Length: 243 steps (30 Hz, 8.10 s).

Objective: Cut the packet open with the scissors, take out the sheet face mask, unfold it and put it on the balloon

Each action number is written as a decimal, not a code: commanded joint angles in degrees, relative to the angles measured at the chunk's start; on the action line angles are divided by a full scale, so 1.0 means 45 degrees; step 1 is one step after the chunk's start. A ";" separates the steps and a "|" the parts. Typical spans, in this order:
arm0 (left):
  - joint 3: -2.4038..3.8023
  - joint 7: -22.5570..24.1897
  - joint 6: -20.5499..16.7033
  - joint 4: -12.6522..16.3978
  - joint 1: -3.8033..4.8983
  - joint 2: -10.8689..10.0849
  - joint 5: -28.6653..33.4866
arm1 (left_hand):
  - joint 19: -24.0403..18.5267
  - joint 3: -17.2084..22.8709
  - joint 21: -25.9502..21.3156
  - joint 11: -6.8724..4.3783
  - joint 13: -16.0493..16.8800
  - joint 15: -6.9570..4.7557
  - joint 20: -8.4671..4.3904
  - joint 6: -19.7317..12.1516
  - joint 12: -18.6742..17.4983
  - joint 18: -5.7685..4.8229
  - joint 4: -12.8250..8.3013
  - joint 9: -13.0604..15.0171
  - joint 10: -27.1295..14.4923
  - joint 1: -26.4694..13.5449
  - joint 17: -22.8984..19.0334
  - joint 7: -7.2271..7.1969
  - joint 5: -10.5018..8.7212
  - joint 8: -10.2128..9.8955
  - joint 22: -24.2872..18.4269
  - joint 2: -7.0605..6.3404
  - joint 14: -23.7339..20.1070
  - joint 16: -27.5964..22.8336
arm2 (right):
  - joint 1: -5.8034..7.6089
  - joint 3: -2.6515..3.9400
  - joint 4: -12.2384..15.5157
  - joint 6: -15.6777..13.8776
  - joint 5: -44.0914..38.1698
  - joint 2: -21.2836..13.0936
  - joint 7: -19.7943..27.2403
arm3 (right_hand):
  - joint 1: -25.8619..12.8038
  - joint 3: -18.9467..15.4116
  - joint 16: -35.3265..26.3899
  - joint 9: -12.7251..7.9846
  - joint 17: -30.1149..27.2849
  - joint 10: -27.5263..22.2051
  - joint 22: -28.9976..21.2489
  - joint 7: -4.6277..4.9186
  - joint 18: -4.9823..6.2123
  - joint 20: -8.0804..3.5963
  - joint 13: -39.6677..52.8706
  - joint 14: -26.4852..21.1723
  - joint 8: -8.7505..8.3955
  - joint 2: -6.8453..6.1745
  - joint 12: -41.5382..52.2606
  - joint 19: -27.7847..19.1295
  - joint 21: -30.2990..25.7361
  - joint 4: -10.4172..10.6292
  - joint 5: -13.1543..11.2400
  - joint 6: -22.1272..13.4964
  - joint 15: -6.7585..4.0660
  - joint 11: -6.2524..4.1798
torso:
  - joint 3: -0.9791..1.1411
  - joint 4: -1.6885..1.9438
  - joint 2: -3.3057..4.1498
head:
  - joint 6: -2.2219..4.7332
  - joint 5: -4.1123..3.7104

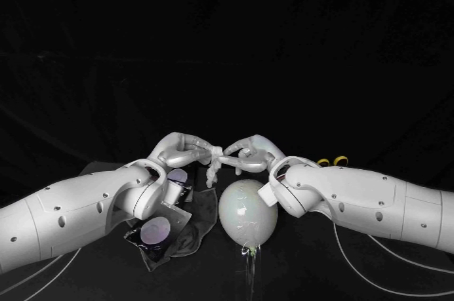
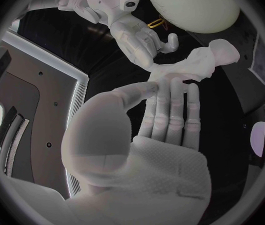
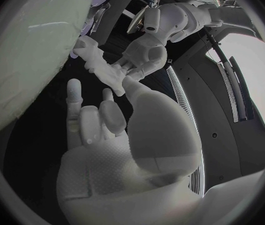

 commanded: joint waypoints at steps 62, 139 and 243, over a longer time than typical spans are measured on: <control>0.0017 0.0179 0.0218 0.0099 0.0013 0.0008 0.1249 | -0.0506 -0.0070 0.0157 0.0122 0.0197 0.0048 0.0116 -0.0279 0.0255 0.0050 -0.0092 0.1138 -0.0470 -0.0096 0.0144 0.0093 -0.0224 0.0151 0.0091 0.0466 -0.0402 0.0158 | -0.0009 0.0000 0.0109 -0.0636 0.0436 -0.0319 0.0440 | 0.0605 0.1000 0.0293 0.0071 0.2952 0.0970 0.1343 -0.0184 0.0066 -0.0372 0.1744 0.2254 0.0112 0.0783 0.1152 0.0633 0.1469 -0.0340 -0.0040 0.0236 -0.0303 -0.0222 | 0.0005 -0.0006 -0.0002 | -0.0010 0.0133; 0.0016 -0.1189 -0.0984 0.0262 0.0018 0.0021 0.2837 | -0.1574 -0.0325 -0.1867 0.1241 -0.1333 0.1512 0.0620 -0.1852 0.0412 -0.0343 0.0401 0.2057 -0.3706 -0.0009 -0.0943 0.0916 -0.0498 0.1995 -0.1275 0.0978 -0.5643 0.1367 | -0.0241 0.0005 0.1273 -0.1395 -0.6066 0.0120 -0.3027 | 0.0890 0.0885 0.0281 -0.0171 0.4931 0.2348 0.2669 -0.0463 -0.0212 -0.0272 0.3610 0.3550 0.0154 0.0487 0.2748 0.2782 0.4099 -0.0579 -0.0005 0.1251 -0.0411 -0.0410 | 0.0007 0.0002 0.0004 | -0.0034 0.0160; 0.0016 -0.1610 -0.1515 0.0492 0.0024 0.0132 0.2691 | -0.0912 -0.0183 0.0887 0.0550 -0.2618 0.0540 0.0039 -0.0809 -0.4433 0.0037 0.0345 0.1986 0.1071 0.0172 -0.2261 0.0456 -0.0448 0.0428 0.0142 0.0584 -0.0235 -0.1973 | -0.0225 0.0018 -0.0343 -0.2104 -0.5929 0.1222 -0.3704 | 0.0209 0.0444 0.0266 -0.0770 0.5248 0.2573 0.2915 -0.0171 -0.0212 -0.0085 0.3906 0.3742 -0.1041 -0.0035 0.2956 0.2876 0.4195 -0.0129 -0.0027 0.1179 -0.0210 -0.0161 | 0.0002 -0.0002 -0.0007 | -0.0013 0.0173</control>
